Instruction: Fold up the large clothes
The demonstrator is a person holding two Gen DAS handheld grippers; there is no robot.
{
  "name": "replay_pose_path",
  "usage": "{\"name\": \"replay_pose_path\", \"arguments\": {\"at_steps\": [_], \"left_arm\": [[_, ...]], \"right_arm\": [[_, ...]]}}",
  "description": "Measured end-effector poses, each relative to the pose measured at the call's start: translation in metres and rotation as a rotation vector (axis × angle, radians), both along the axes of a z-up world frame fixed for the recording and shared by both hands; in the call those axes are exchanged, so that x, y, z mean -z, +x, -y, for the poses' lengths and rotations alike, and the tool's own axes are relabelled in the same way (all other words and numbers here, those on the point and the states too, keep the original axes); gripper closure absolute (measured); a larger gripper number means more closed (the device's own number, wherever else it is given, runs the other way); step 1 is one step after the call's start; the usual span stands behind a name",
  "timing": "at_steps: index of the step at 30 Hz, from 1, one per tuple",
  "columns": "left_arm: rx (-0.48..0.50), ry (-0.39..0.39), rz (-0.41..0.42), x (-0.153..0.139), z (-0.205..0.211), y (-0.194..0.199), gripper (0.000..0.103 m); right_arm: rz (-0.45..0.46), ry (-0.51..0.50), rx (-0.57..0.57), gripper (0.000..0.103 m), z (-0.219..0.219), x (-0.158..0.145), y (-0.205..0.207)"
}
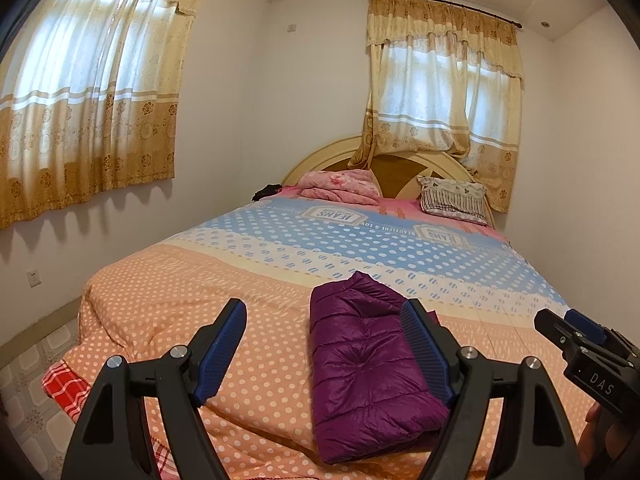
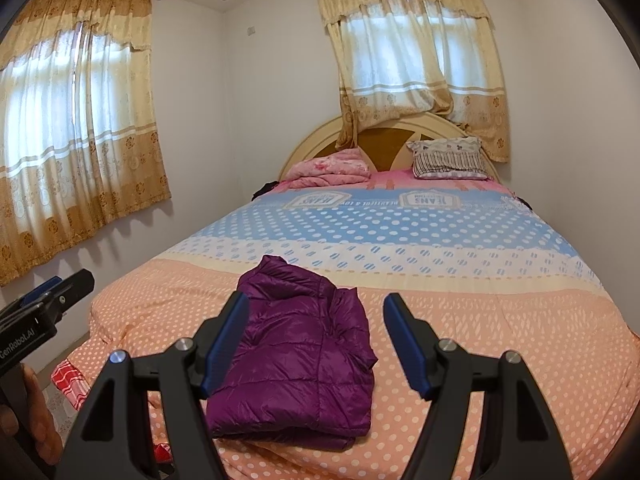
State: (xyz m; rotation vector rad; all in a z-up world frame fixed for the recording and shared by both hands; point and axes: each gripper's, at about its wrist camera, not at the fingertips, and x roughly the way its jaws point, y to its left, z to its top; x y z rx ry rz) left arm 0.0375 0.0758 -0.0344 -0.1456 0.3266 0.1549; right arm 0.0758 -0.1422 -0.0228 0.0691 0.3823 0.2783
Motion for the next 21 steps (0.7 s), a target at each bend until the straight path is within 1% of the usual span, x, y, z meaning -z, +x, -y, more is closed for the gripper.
{"name": "replay_pose_path", "arguments": {"at_steps": [21], "left_arm": [[0.01,0.007,-0.018,0.0019,-0.0019,0.0034,0.023]], "right_arm": [[-0.009,0.007,-0.011,0.03,-0.0002,-0.0006,0.0006]]}}
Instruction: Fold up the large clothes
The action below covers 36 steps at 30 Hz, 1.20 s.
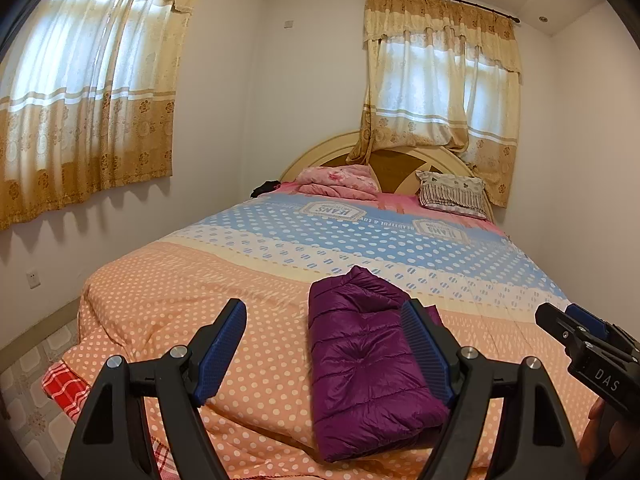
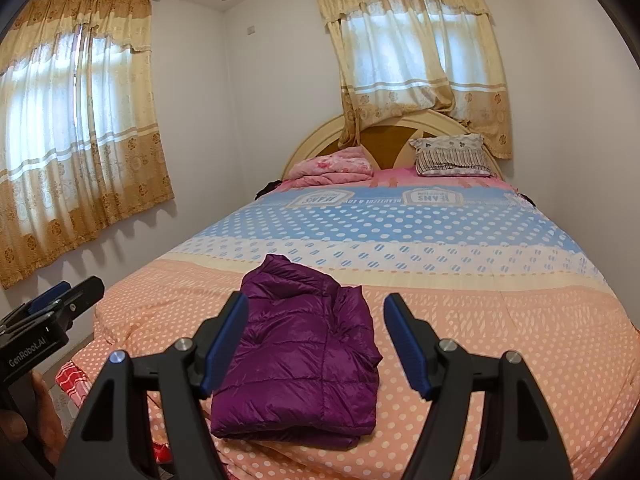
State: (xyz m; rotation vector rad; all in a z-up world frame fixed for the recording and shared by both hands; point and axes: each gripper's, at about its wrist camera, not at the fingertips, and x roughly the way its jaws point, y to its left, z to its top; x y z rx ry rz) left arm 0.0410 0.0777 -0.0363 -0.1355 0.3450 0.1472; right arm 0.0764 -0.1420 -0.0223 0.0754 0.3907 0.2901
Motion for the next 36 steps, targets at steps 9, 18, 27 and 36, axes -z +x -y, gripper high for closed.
{"name": "replay_pose_path", "arguments": {"at_steps": [9,18,27,36], "left_arm": [[0.004,0.004,-0.01,0.002,0.0008,0.0025,0.023],[0.007,0.002,-0.02,0.0032,0.0005,0.0032,0.023],[0.02,0.003,-0.041,0.0054,0.0,0.0068,0.023],[0.004,0.016,-0.05,0.0068,0.0033,0.0078,0.023]], "right_arm": [[-0.004,0.002,-0.006,0.03,0.0013,0.0007,-0.001],[-0.007,0.003,-0.008,0.03,-0.0013,0.0025,-0.0025],[-0.009,0.002,-0.009,0.03,-0.0017,0.0034,-0.0034],[-0.011,0.002,-0.011,0.03,-0.0012,0.0042,-0.0042]]}}
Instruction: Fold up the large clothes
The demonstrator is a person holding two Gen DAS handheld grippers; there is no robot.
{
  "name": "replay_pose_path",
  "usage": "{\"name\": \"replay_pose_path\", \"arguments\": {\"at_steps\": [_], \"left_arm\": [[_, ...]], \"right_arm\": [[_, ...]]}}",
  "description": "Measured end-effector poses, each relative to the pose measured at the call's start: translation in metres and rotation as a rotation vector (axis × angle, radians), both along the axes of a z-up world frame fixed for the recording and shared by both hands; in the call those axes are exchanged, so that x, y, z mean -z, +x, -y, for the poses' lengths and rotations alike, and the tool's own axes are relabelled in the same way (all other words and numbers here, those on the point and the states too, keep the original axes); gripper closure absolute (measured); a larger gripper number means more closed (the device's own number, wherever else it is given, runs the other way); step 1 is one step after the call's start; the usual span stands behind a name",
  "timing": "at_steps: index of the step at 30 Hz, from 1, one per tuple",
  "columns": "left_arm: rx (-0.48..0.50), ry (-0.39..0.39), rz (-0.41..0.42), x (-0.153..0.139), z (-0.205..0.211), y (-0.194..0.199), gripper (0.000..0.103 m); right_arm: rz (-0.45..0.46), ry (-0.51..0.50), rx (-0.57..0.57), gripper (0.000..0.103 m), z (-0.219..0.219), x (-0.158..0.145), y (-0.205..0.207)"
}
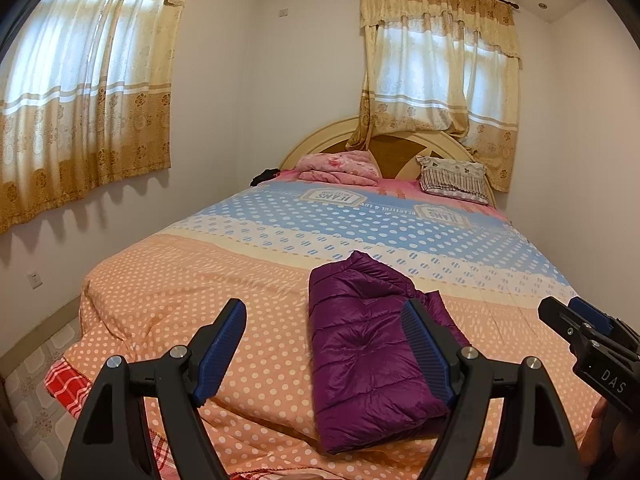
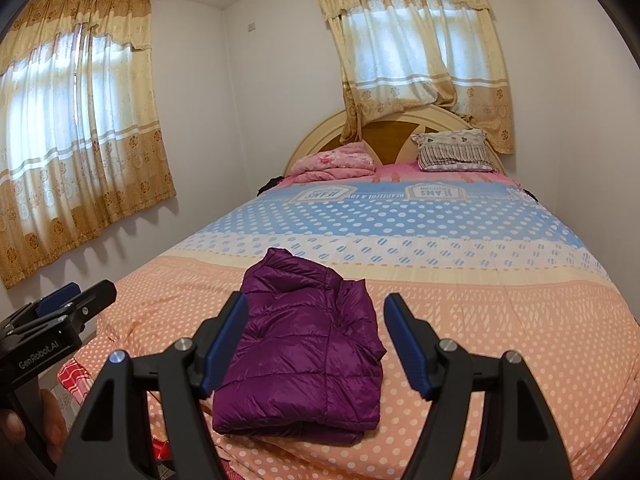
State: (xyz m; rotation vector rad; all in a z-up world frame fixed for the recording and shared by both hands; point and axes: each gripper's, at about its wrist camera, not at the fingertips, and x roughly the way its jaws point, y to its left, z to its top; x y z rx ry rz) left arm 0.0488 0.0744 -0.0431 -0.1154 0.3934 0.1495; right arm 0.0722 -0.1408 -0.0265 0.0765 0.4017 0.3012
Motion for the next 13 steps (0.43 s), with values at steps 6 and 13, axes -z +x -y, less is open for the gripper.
{"name": "replay_pose_path", "arguments": {"at_steps": [6,13], "left_arm": [[-0.006,0.022,0.002,0.001,0.004,0.0006,0.023],[0.008,0.036,0.011,0.0023,0.0084,-0.0015,0.023]], "right_arm": [[-0.001,0.0,0.0,0.03,0.0006,0.0004,0.0],[-0.001,0.0,0.0,0.03,0.0003,0.0003,0.0002]]}}
